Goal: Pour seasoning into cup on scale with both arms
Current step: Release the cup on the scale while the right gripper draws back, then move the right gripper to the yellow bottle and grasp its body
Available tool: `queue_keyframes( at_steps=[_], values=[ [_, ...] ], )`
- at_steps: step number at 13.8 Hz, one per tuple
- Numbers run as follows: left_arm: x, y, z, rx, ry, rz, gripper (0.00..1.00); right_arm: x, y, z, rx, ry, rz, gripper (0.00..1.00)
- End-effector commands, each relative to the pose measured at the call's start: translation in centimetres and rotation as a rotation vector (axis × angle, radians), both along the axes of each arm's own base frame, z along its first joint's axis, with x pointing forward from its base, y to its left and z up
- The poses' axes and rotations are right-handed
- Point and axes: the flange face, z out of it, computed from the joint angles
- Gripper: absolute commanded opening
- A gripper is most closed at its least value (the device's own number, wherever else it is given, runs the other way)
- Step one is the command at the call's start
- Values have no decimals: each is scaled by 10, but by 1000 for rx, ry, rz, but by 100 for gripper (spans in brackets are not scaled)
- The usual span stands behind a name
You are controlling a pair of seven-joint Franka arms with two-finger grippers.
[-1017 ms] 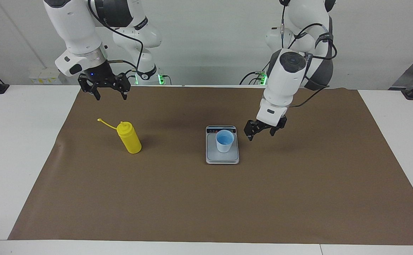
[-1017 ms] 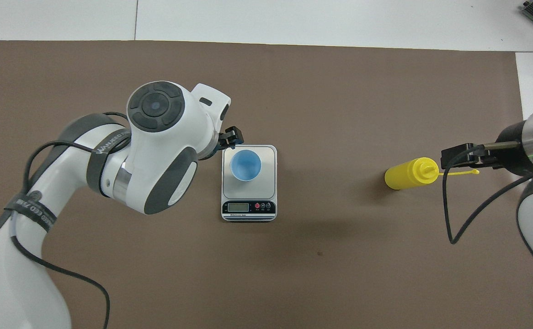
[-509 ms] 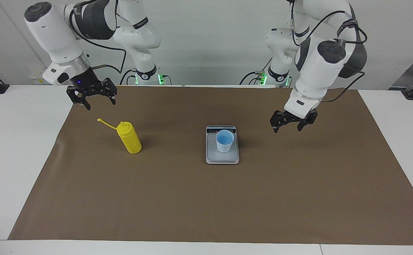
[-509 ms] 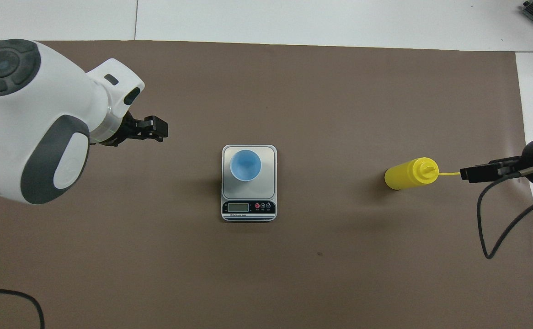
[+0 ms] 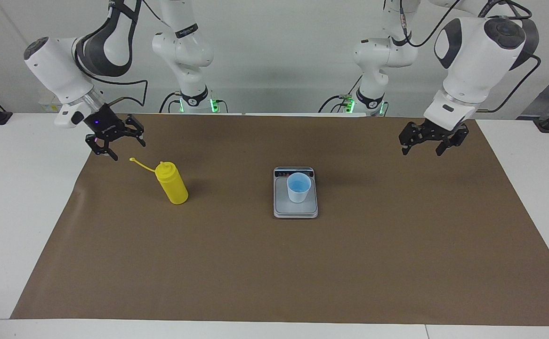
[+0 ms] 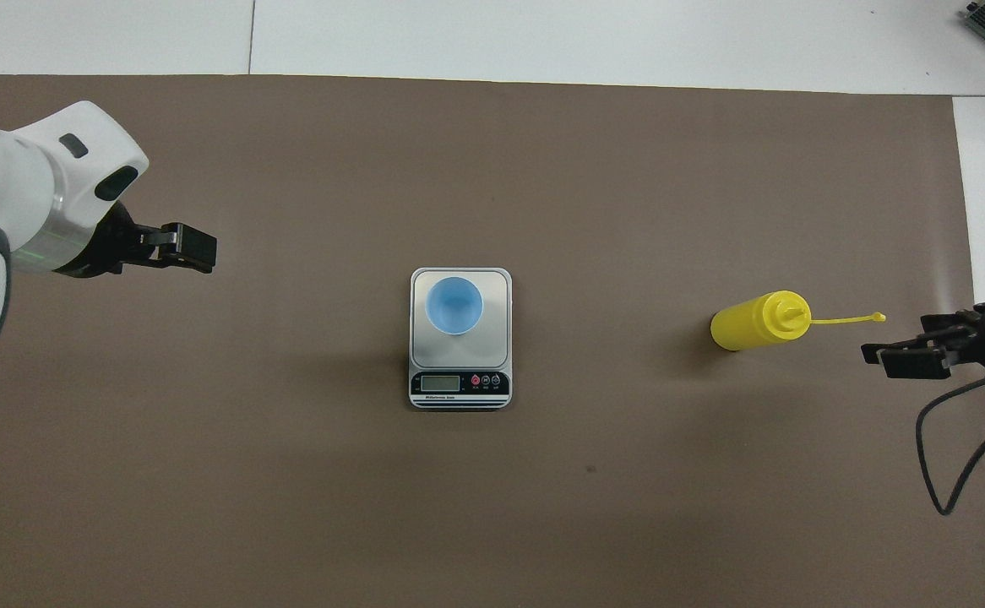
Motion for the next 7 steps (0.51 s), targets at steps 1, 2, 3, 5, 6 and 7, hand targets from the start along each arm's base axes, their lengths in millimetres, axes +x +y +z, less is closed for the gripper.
queue_keyframes(
  at_steps=[1,2,3,5,6,7],
  values=[
    [-7,24,4,9,18,-6,100,-7,-35,-50,100,-105,78,100],
    [-7,36,6,8,16,-15,100,-9,-39,-60,94,-151,105,100],
    [-8,45,7,7,22,-32,100,-14,-38,-68,110,-176,114,100],
    [-8,46,15,7,15,-27,100,-22,-31,-90,181,-243,129,100],
    [-7,45,22,8,21,-29,100,-23,-29,-104,207,-290,157,100],
    [-7,44,31,12,30,-33,100,-23,-29,-114,210,-328,191,100]
  ],
)
